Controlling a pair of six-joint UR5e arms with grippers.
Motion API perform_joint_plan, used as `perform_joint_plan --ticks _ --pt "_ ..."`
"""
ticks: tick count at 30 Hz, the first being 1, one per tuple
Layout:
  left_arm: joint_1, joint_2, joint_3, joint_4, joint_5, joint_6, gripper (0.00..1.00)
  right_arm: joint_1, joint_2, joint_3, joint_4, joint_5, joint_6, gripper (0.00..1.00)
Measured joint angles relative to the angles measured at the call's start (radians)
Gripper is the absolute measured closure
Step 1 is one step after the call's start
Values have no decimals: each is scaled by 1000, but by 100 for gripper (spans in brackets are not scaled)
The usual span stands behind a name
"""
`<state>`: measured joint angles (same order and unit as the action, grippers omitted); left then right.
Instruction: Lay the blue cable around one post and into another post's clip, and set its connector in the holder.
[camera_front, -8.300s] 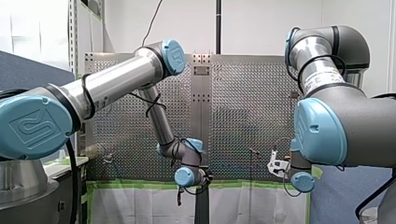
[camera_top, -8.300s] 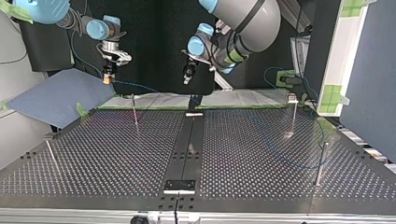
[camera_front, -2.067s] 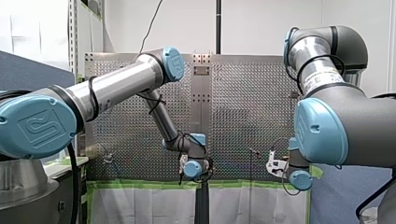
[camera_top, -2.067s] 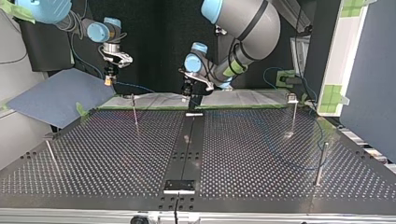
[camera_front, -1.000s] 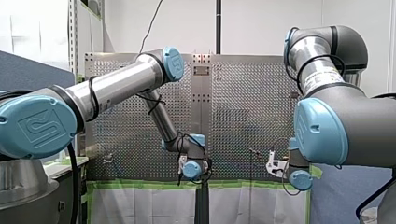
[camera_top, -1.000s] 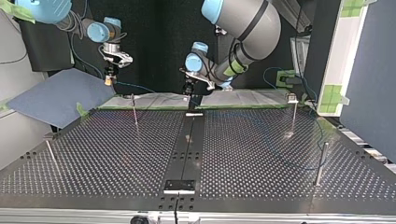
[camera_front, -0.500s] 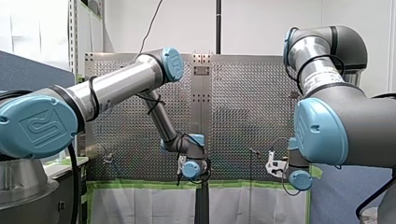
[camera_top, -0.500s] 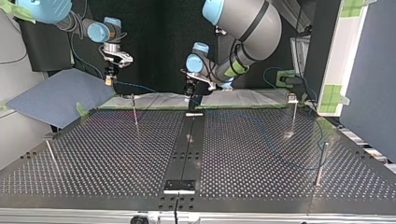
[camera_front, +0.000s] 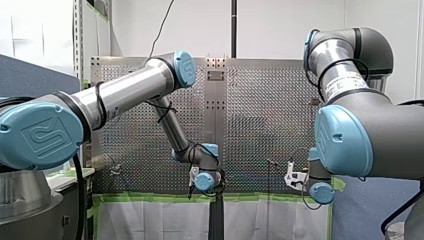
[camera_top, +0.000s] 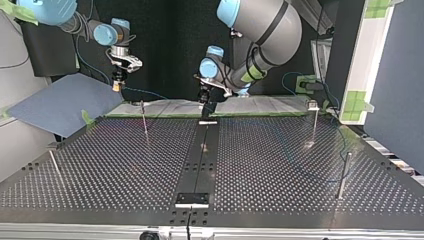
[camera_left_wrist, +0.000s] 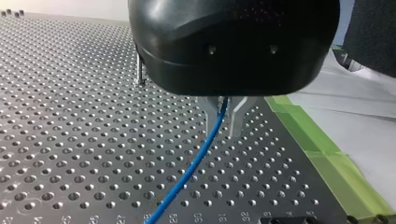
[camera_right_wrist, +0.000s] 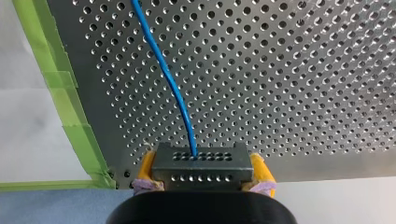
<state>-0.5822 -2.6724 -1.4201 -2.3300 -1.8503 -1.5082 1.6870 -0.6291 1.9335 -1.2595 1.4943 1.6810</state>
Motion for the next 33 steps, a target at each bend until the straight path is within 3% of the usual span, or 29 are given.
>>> perform_joint_plan --ticks 9,10,33 --pt "0 0 0 -10 -1 10 91 -2 0 0 0 0 1 100" --pt "0 0 0 -11 -1 12 96 -2 0 0 0 0 1 100" --pt "-10 1 0 -36 -22 59 100 -2 0 0 -3 -1 1 100"
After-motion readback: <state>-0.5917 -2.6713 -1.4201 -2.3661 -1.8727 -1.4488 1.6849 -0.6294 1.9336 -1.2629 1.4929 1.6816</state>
